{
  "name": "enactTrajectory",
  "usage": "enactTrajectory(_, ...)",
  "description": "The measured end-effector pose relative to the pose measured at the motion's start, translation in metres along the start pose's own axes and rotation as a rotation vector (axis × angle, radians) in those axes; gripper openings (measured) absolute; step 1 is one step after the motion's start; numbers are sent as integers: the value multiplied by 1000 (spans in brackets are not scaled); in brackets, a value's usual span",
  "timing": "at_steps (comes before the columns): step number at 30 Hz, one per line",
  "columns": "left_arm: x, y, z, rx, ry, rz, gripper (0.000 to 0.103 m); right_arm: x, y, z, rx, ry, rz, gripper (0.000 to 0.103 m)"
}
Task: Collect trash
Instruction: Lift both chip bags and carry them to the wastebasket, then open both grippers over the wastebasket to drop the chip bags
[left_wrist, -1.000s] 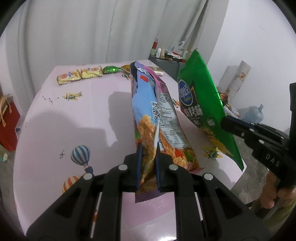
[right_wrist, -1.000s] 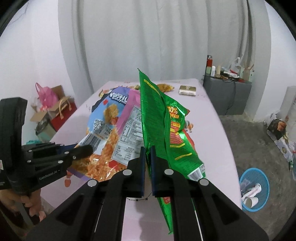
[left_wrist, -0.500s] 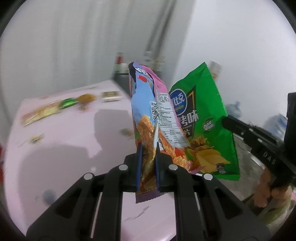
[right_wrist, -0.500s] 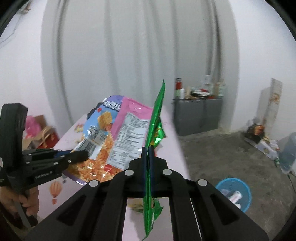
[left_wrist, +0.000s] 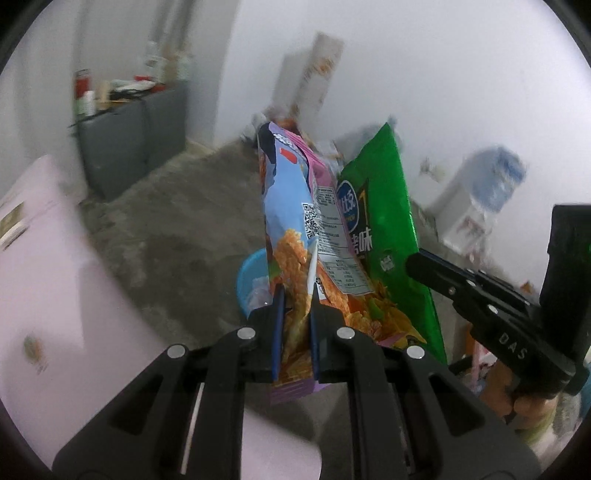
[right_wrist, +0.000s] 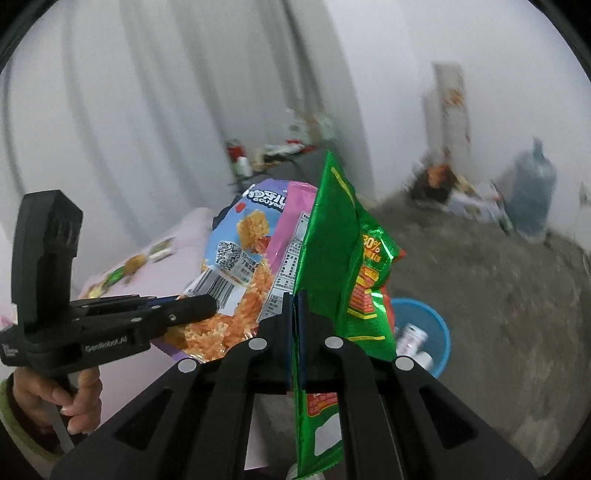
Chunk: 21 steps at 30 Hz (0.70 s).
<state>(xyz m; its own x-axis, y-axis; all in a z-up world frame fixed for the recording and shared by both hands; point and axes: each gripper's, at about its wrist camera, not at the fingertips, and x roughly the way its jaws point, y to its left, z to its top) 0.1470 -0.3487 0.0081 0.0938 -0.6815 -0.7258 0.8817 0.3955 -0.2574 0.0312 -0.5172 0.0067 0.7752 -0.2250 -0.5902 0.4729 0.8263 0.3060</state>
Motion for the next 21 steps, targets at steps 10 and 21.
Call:
enactTrajectory(10,186,0,29,2,259,-22,11,122,-115,-29,199,188,-64,3)
enactTrajectory(21,312,73,7,-201,476,127,67,253,-161,-109,479,362,40,44)
